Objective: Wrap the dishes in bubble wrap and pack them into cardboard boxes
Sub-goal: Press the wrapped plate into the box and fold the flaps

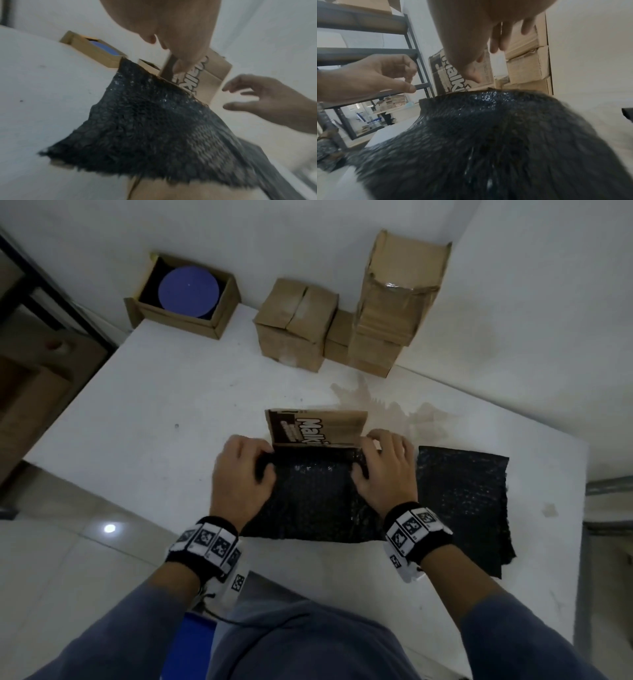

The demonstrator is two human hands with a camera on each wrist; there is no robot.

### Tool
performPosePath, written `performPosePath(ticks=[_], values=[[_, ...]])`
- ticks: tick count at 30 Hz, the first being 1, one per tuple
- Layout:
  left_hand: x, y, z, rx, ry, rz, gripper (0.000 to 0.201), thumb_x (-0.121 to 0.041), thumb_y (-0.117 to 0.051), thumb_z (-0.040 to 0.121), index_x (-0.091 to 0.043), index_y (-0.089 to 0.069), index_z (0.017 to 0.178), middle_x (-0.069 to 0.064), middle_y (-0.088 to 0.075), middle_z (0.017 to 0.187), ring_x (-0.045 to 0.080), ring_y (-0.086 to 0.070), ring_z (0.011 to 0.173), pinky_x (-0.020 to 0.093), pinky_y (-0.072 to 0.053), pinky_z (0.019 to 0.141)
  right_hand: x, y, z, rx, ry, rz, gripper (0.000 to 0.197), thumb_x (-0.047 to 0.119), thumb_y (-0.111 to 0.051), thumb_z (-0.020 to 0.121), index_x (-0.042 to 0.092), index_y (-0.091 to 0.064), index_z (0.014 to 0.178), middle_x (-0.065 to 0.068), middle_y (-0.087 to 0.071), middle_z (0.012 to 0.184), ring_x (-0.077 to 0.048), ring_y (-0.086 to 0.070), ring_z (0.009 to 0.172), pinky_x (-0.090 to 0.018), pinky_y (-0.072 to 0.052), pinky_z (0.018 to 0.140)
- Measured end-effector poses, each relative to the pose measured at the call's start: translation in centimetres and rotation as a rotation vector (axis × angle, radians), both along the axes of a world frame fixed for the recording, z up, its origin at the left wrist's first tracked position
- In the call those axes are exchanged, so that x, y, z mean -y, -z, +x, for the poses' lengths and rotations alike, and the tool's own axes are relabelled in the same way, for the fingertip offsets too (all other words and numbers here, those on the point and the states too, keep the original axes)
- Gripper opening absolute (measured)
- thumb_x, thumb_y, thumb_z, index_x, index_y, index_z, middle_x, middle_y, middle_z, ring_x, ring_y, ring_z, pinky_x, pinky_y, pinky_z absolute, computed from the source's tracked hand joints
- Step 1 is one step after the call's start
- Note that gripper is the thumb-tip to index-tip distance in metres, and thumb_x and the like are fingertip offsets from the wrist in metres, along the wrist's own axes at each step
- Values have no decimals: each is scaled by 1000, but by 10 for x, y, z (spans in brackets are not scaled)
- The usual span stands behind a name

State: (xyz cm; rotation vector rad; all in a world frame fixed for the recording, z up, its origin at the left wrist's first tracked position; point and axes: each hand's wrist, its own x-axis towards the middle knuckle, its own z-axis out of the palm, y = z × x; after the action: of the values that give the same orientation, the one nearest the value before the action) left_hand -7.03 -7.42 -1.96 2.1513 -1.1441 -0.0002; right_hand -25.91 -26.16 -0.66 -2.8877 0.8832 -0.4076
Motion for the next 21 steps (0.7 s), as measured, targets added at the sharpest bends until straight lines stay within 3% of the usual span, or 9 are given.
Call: performPosePath(ticks=[3, 5, 7, 10, 13, 17, 21], values=[[0, 10, -20, 22, 403, 172, 29, -10, -67, 76, -18, -65, 104, 2, -52, 110, 20, -53, 98, 40, -48, 79, -17, 9, -14, 17, -113, 96, 29, 21, -65, 73, 12, -63, 101, -8, -54, 105, -27, -52, 96, -38, -41, 85], [1, 21, -26, -44, 482, 432, 50, -18, -67, 72, -23, -56, 121, 3, -45, 130, 23, -47, 116, 43, -47, 90, -28, 21, -18, -192, -169, 186, 46, 27, -66, 66, 11, -63, 110, -9, -54, 111, -30, -53, 101, -41, -43, 86], [3, 28, -26, -76, 491, 645, 72, -25, -70, 67, -24, -45, 134, 6, -33, 145, 27, -37, 131, 44, -41, 100, -35, 30, -17, -410, -174, 231, 69, 35, -68, 59, 11, -59, 123, -12, -53, 124, -33, -52, 114, -46, -40, 99], [6, 31, -21, 7, 478, 780, 90, -33, -77, 61, -21, -39, 142, 12, -31, 147, 31, -35, 135, 46, -35, 108, -37, 32, -8, -553, -191, 195, 91, 40, -76, 51, 7, -53, 133, -17, -50, 134, -36, -48, 121, -51, -35, 107], [8, 39, -17, 153, 478, 824, 100, -39, -80, 59, -14, -38, 145, 19, -36, 146, 36, -35, 137, 49, -25, 116, -38, 29, 5, -676, -220, 122, 107, 47, -78, 59, 6, -33, 148, -20, -36, 147, -37, -35, 134, -51, -24, 114], [19, 47, -25, 317, 458, 1005, 110, -41, -72, 73, -8, -7, 155, 23, -27, 153, 35, -24, 144, 44, -2, 121, -38, 33, 21, -869, -216, 95, 113, 45, -72, 74, 10, -2, 155, -19, -17, 157, -35, -16, 145, -53, -6, 120], [33, 49, -35, 332, 441, 1159, 115, -38, -70, 77, -10, 9, 155, 25, -22, 154, 35, -22, 144, 45, 2, 121, -42, 38, 34, -1008, -180, 117, 107, 44, -63, 86, 16, 13, 155, -18, -6, 161, -33, -7, 149, -52, -1, 120]])
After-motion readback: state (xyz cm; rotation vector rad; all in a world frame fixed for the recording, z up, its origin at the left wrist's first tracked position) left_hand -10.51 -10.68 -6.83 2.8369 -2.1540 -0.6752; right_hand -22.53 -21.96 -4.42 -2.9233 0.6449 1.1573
